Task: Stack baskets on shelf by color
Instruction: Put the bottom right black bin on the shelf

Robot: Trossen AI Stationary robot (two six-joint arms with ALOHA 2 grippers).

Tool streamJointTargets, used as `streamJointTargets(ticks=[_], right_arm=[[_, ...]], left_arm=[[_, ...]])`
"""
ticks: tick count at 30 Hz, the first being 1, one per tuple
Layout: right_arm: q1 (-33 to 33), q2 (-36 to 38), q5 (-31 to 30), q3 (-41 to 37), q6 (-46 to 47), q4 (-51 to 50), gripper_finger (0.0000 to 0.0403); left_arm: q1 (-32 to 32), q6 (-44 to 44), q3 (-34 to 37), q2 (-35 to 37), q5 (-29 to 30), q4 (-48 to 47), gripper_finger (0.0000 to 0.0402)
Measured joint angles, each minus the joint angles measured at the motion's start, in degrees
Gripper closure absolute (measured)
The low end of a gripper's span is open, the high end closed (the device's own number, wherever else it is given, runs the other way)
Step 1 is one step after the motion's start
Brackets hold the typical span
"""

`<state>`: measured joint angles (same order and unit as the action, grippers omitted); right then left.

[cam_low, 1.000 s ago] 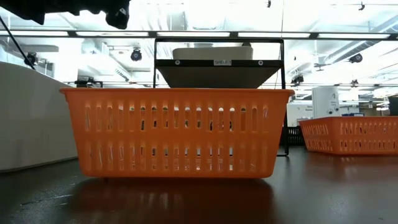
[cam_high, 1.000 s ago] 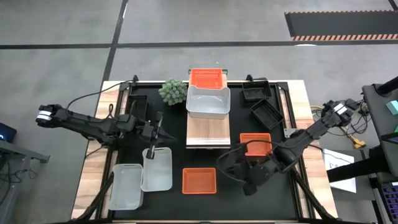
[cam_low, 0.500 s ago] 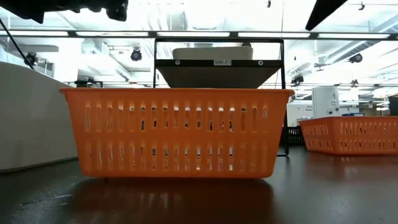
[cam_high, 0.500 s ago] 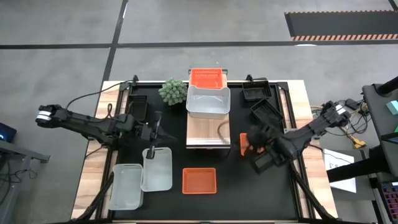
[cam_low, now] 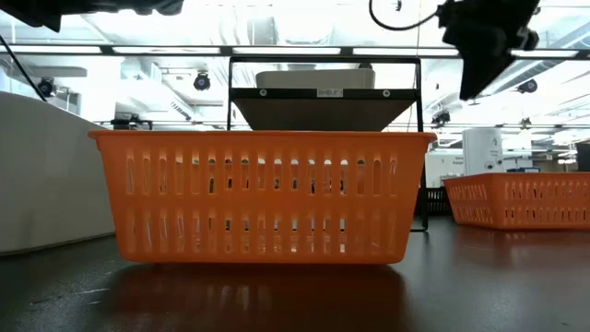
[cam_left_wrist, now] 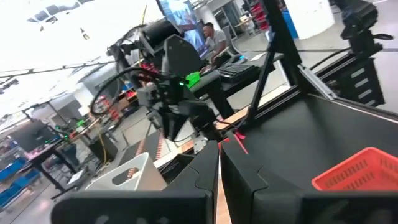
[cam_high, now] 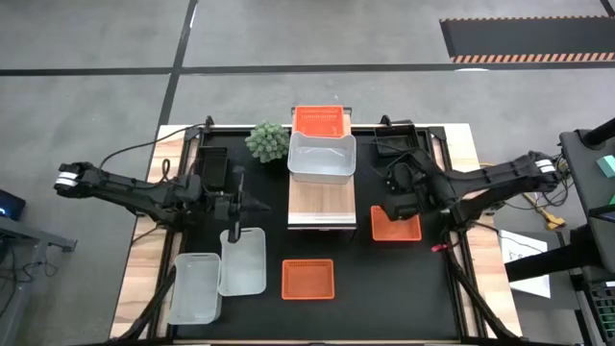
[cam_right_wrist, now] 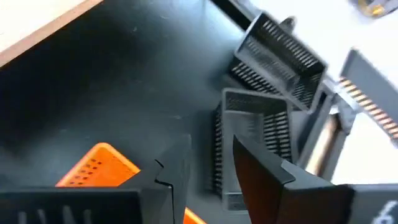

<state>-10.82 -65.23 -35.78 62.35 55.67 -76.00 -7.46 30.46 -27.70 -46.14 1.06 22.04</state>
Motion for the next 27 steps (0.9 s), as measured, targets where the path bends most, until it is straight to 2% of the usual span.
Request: streamJointTargets(ticks=[4,7,11,15,23,27], right_arm=[[0.59,3.58,5.38,-4.76,-0.04,6.96,0.0293],[0.73,5.43,6.5,-7.06,2.19,8.57,0.0276],[0.73,6.79,1.46,-8.77,5.02,9.01,0.0246],[0.75,6.33,-0.05,-8.66,10.75,11.47,0.0233],[7.24,4.13,11.74,-8.72,10.74,7.97,0.0248],[11.4,4.07,13.78,-8.77,6.17,6.72,0.025]], left_arm=[[0.0,0.06,0.0,0.23,1.09,-0.11,0.04],[0.0,0.44,0.0,0.3,1.12,-0.15,0.04],[0.0,0.5,0.0,0.34,1.16,-0.11,0.04],[0.0,0.86,0.0,0.34,1.22,-0.09,0.04],[0.0,3.19,0.0,0.45,1.23,0.04,0.04],[0.0,3.21,0.0,0.5,1.32,0.03,0.04]])
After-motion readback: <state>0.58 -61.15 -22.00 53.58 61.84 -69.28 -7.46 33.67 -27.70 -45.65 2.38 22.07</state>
